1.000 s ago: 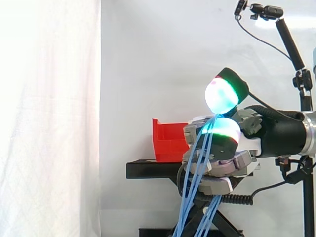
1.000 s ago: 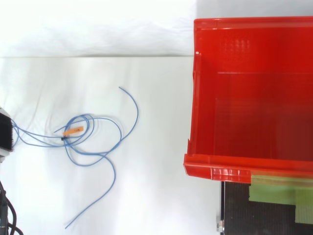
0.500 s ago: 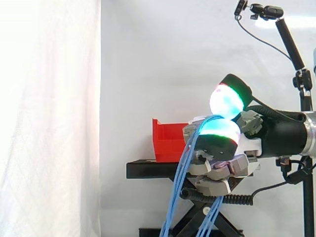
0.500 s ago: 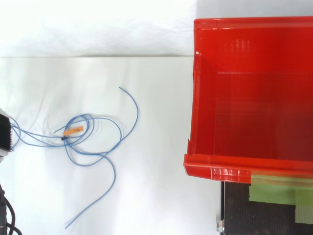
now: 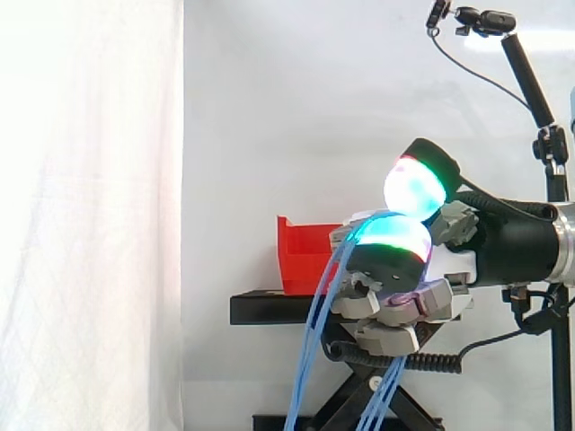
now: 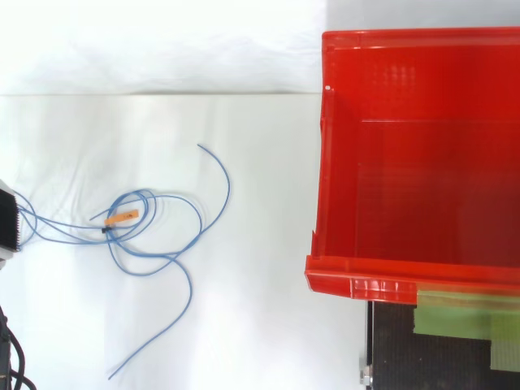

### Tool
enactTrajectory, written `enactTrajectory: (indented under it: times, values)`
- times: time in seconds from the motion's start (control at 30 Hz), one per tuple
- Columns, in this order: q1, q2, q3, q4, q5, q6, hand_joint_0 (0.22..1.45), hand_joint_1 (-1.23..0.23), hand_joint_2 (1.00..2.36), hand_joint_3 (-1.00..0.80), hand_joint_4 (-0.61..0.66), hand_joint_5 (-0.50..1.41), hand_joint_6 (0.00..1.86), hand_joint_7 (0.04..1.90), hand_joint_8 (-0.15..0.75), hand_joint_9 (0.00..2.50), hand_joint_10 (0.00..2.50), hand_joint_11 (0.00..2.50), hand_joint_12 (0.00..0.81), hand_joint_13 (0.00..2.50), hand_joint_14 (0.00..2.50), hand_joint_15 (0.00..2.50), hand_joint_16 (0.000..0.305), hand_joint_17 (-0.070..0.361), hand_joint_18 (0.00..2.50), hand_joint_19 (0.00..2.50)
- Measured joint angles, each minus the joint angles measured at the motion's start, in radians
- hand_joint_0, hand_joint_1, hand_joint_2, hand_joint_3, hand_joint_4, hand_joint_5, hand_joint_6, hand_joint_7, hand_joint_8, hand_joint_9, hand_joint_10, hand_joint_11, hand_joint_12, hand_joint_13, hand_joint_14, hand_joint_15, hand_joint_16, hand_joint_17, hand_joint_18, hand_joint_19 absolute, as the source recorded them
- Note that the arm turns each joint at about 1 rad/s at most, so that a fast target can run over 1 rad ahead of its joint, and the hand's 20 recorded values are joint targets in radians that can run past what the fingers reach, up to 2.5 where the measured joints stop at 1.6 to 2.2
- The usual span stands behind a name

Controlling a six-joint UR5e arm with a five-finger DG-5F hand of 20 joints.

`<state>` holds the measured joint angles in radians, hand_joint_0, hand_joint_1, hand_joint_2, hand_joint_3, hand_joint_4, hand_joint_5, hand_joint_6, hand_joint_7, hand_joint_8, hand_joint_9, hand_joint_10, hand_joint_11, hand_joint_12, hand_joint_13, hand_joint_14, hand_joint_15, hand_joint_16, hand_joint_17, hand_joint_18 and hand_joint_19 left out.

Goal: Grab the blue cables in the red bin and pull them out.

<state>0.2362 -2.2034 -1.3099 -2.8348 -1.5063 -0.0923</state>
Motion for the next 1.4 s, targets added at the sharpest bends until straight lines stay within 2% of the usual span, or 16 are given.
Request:
enactTrajectory:
  times: [0.27, 0.9, 1.17, 1.4]
  values:
    - [0.000, 0.000, 0.000, 0.001, -0.001, -0.003, 0.71, -0.95, 1.00, -1.00, 0.18, 0.57, 0.70, 0.54, 0.275, 0.87, 0.02, 1.00, 0.359, 1.13, 0.67, 1.47, 0.054, 0.121, 0.88, 1.09]
    - [0.000, 0.000, 0.000, 0.002, -0.002, 0.003, 0.70, -1.03, 1.00, -1.00, 0.20, 0.50, 0.81, 0.48, 0.279, 0.82, 0.02, 1.01, 0.377, 1.10, 0.69, 1.48, 0.055, 0.124, 0.87, 1.09]
    - [0.000, 0.000, 0.000, 0.002, -0.002, 0.002, 0.62, -0.83, 1.00, -1.00, 0.22, 0.56, 0.78, 0.48, 0.294, 0.85, 0.02, 0.97, 0.405, 1.08, 0.90, 1.32, 0.061, 0.136, 0.90, 1.06]
    - [0.000, 0.000, 0.000, 0.002, -0.002, -0.002, 0.59, -0.73, 1.00, -1.00, 0.23, 0.70, 0.63, 0.58, 0.303, 0.86, 0.02, 0.95, 0.422, 1.07, 0.97, 1.26, 0.064, 0.143, 0.91, 1.04]
